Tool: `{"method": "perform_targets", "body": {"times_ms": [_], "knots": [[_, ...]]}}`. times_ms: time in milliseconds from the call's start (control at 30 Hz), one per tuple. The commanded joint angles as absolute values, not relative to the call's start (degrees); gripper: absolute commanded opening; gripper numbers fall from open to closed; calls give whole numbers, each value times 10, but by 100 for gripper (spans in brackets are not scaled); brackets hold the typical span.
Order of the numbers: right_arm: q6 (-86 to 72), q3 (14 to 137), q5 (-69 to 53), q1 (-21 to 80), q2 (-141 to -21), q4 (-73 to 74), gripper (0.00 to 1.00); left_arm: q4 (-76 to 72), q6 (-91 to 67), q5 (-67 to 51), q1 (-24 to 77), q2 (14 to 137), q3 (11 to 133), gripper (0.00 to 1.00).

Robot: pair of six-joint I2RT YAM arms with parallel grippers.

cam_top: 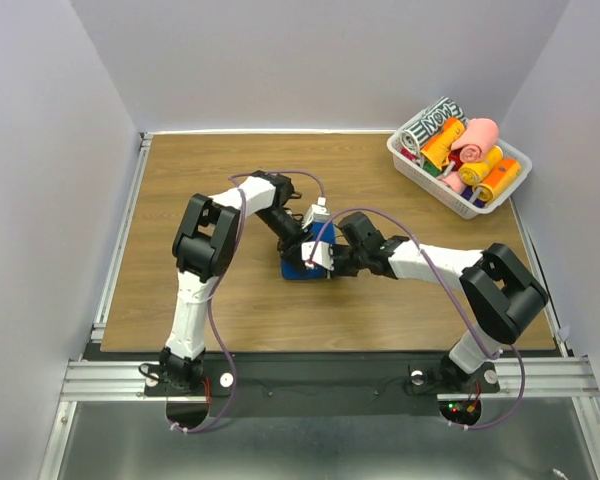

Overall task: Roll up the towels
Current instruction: Roll the towel

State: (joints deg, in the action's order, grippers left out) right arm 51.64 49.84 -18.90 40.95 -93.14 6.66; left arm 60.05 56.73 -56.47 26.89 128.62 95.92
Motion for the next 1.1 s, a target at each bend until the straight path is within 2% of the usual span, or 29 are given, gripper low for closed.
{"method": "perform_targets", "body": {"times_ms": [0, 100, 167, 367, 533, 733, 867, 1067], "knots": [[494, 539, -273, 416, -943, 157, 9, 577, 577, -487, 250, 1230, 911, 66], [472, 560, -297, 413, -957, 207, 1, 570, 572, -499, 221, 1169, 897, 71], [464, 580, -308, 410, -979, 232, 1, 555, 567, -504, 192, 1120, 876, 77], [402, 615, -349, 402, -1017, 287, 1, 458, 526, -505, 112, 1015, 791, 82], [346, 695, -393, 402, -1060, 367, 1, 289, 462, -483, 58, 875, 658, 89], [306, 794, -448, 397, -1160, 478, 1, 168, 525, -406, 85, 678, 479, 98], [285, 857, -507, 385, -1219, 522, 1, 154, 611, -328, 168, 567, 370, 99], [272, 925, -573, 370, -1306, 592, 1, 96, 647, -235, 282, 507, 274, 99]]}}
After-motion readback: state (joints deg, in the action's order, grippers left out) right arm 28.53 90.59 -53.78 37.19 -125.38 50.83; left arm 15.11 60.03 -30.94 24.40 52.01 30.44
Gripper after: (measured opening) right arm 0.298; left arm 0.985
